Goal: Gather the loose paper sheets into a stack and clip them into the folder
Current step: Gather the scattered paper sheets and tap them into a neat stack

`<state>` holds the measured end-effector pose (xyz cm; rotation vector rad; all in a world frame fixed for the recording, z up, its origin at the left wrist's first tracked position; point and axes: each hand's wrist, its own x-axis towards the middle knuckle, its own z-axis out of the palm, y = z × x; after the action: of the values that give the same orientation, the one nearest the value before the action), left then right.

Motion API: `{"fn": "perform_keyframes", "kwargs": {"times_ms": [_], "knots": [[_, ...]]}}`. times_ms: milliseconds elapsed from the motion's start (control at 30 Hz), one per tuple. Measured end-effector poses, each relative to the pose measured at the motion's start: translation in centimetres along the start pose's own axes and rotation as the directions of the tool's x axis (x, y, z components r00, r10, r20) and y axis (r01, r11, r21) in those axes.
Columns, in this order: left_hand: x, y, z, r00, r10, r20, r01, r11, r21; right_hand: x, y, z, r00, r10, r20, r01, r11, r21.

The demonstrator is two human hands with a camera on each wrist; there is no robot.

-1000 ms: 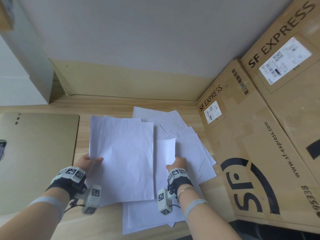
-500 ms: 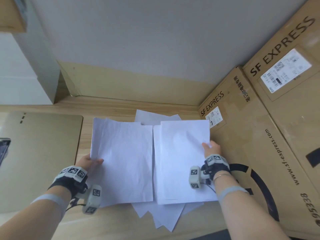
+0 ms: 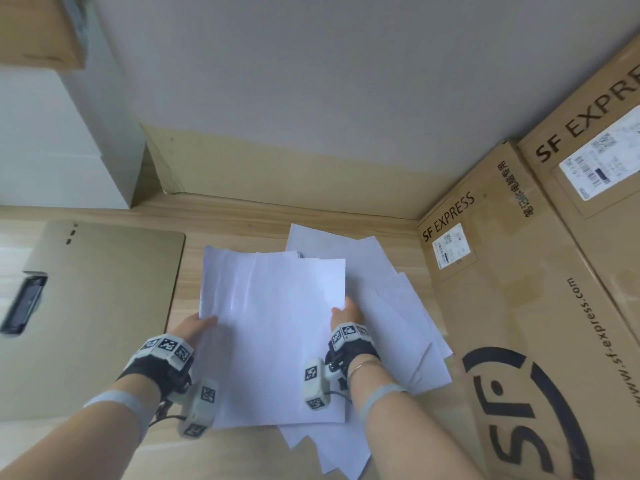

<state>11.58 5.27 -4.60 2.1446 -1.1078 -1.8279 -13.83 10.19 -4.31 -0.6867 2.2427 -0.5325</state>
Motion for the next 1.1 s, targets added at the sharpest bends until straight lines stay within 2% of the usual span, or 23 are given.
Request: {"fn": "perform_keyframes", "kwargs": {"times_ms": [67, 133, 233, 300, 367, 400, 467, 500, 567, 733, 900, 1100], "knots": [[-0.1, 0.0, 0.2, 1.0, 0.009, 0.011, -0.009, 1.0, -0.015, -0.9, -0.9, 1.8, 1.0, 0.001, 0.002, -0.001, 0.99, 0.14], [-0.3, 0.1, 0.4, 0.999, 0.031, 0.041, -0.03, 0.999, -0.013, -1.9, -2.0, 3.3, 0.996, -0.056, 0.076, 0.038, 0.974, 0.224], [-0.2, 0.0, 0.6, 1.0, 0.023, 0.02, -0.023, 1.0, 0.005, -2.6, -3.0, 4.4, 0.959, -0.168, 0.23, 0.115, 0.967, 0.226], [-0.2, -0.1, 0.5, 1.0, 0.021, 0.003, -0.021, 1.0, -0.021, -1.7, -2.3, 3.3, 0.967, -0.172, 0.187, 0.136, 0.972, 0.192], [-0.3, 0.1, 0.0, 1.0, 0.027, -0.01, -0.027, 0.998, -0.056, -0.3, -0.5, 0.7, 0.995, -0.095, 0.018, 0.093, 0.991, 0.092], [-0.3, 0.2, -0.3, 0.999, 0.029, -0.016, -0.03, 0.998, -0.062, 0.6, 0.9, -0.9, 0.997, -0.018, -0.073, 0.02, 1.0, 0.023], [-0.1, 0.3, -0.9, 0.999, 0.04, -0.021, -0.042, 0.995, -0.092, 1.4, 4.0, -4.1, 0.966, 0.178, -0.188, -0.196, 0.977, -0.085], [0.2, 0.3, -1.2, 0.999, 0.046, -0.02, -0.048, 0.994, -0.099, 1.4, 5.4, -5.5, 0.943, 0.266, -0.202, -0.291, 0.95, -0.109], [0.7, 0.1, -1.6, 0.999, 0.044, -0.022, -0.046, 0.995, -0.092, 1.4, 7.4, -7.4, 0.912, 0.368, -0.179, -0.394, 0.908, -0.14], [1.0, -0.1, -1.7, 0.999, 0.044, 0.004, -0.043, 0.993, -0.107, 3.0, 8.6, -9.0, 0.888, 0.442, -0.127, -0.459, 0.855, -0.242], [0.4, 0.1, -1.6, 0.999, 0.045, 0.029, -0.042, 0.992, -0.123, 4.4, 8.6, -10.6, 0.919, 0.371, -0.136, -0.392, 0.897, -0.203], [0.2, 0.1, -1.7, 0.998, 0.039, 0.041, -0.032, 0.986, -0.161, 3.8, 7.7, -10.2, 0.953, 0.299, -0.055, -0.292, 0.847, -0.444]]}}
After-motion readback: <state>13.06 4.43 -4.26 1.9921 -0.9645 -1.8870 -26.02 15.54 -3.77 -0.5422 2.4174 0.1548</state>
